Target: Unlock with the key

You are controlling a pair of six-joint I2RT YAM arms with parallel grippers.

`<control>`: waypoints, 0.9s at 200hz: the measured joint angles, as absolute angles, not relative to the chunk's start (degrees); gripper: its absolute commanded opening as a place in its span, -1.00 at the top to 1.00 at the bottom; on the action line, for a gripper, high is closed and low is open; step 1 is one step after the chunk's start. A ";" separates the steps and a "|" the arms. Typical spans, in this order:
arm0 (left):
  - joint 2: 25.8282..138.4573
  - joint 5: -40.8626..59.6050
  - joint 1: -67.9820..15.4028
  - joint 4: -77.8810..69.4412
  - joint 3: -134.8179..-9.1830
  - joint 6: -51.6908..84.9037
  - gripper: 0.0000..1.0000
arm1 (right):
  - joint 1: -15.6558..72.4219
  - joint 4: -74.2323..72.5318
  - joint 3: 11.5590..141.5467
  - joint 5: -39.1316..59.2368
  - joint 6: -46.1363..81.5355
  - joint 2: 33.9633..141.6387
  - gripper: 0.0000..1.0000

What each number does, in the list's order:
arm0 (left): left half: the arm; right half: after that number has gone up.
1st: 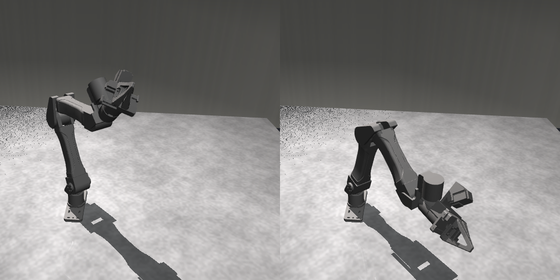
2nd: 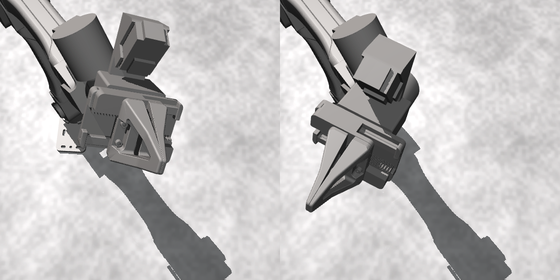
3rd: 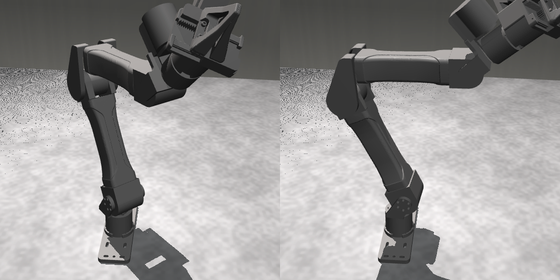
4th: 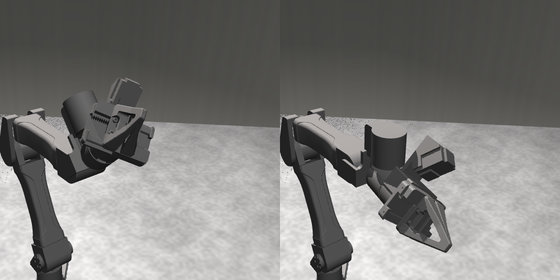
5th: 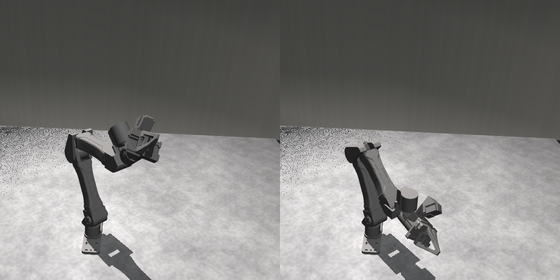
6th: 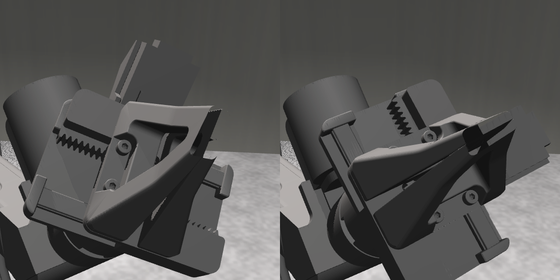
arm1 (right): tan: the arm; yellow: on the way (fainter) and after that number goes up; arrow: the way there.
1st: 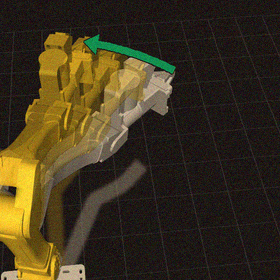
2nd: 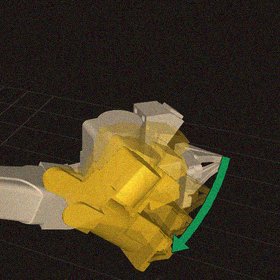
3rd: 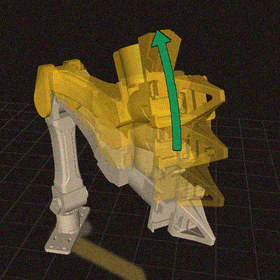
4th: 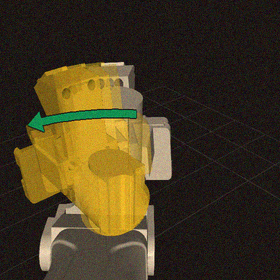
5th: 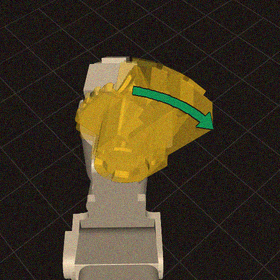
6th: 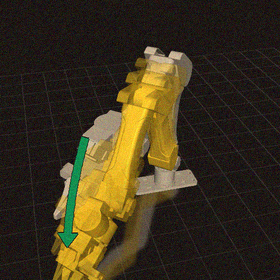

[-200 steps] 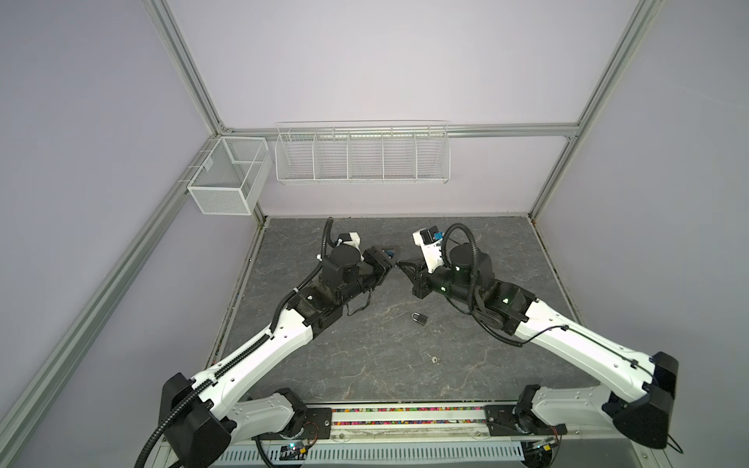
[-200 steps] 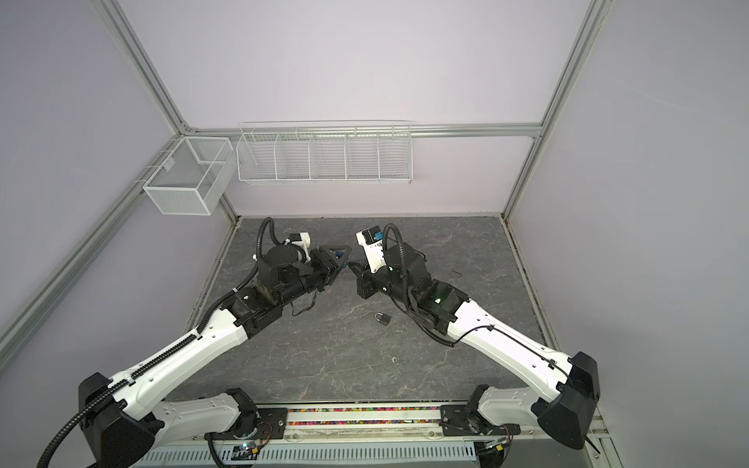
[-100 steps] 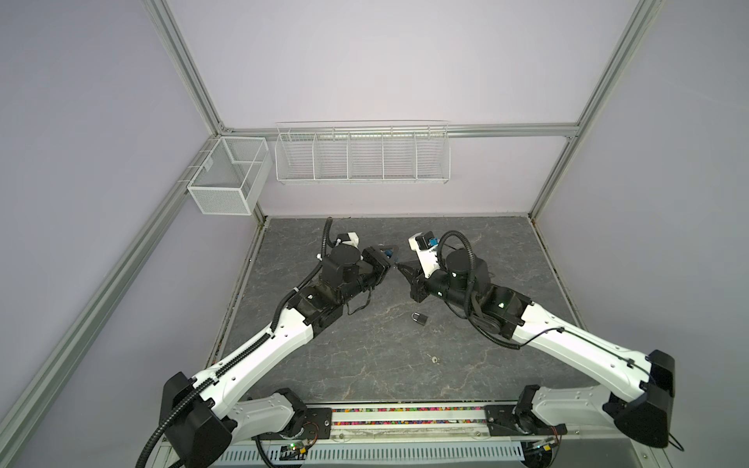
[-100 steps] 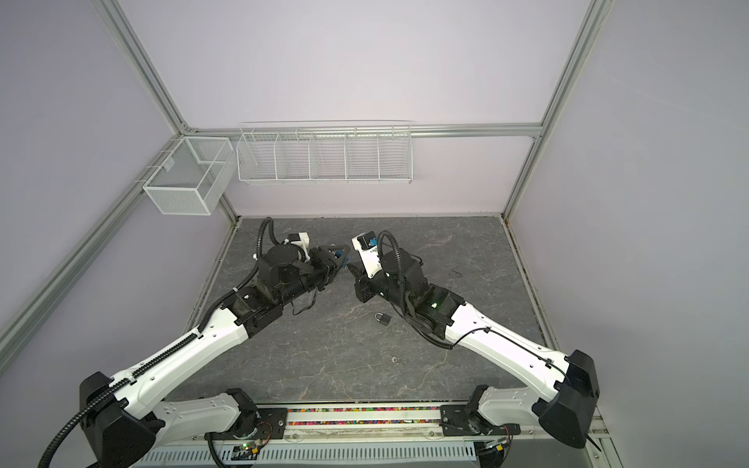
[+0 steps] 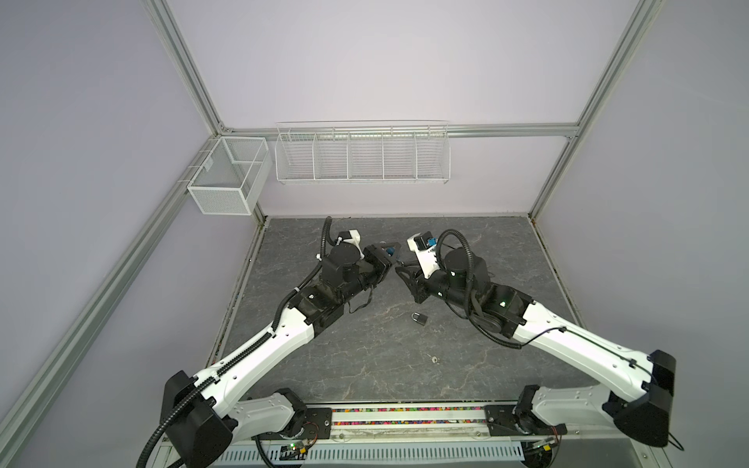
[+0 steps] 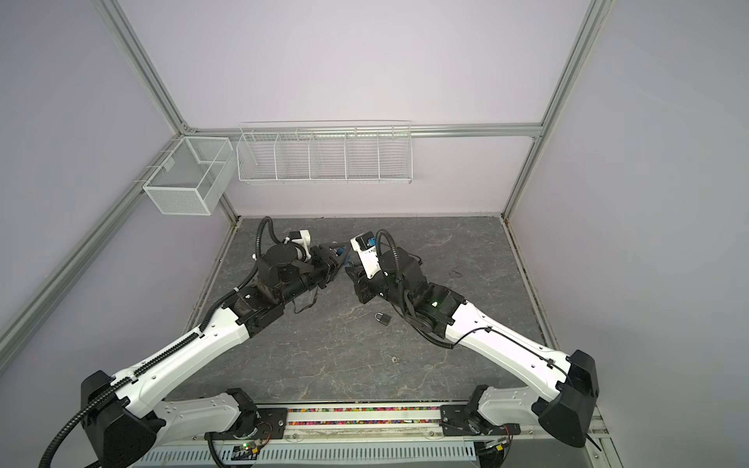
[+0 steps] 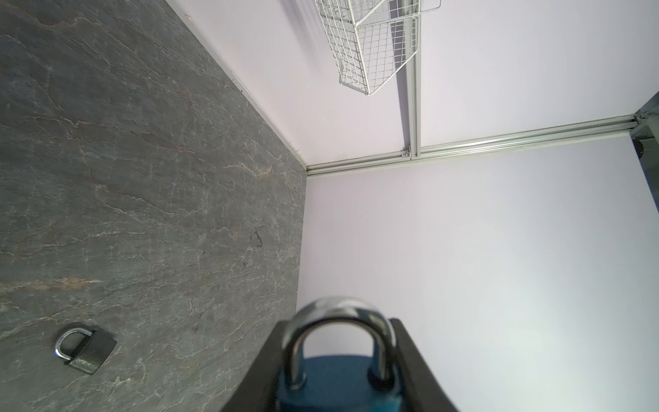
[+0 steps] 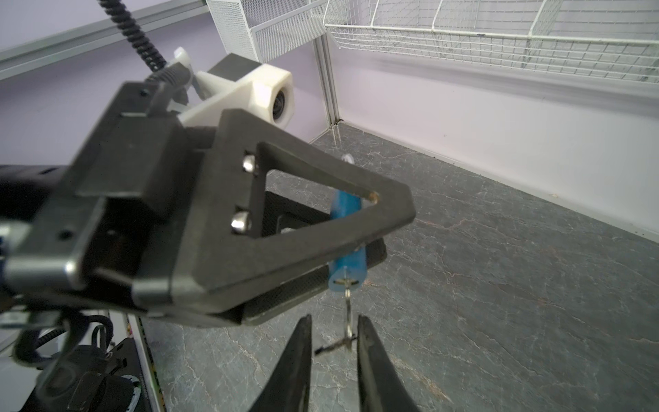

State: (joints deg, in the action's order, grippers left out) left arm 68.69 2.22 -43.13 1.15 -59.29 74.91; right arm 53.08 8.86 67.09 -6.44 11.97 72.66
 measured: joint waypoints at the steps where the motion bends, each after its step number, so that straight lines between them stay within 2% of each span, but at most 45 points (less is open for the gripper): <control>1: 68.69 2.22 -43.13 1.10 -59.29 74.91 0.73 | 53.08 8.95 67.09 -6.44 11.97 72.66 0.48; 78: 68.69 1.96 -43.13 0.93 -59.29 74.76 0.75 | 53.06 9.23 67.09 -6.52 11.97 72.66 0.52; 125: 68.66 2.00 -43.13 0.91 -59.29 74.70 0.76 | 52.58 9.21 67.09 -6.57 11.94 72.64 0.64; 180: 68.66 2.44 -43.13 0.67 -59.29 74.52 0.77 | 52.16 9.15 67.09 -5.91 11.92 72.44 0.65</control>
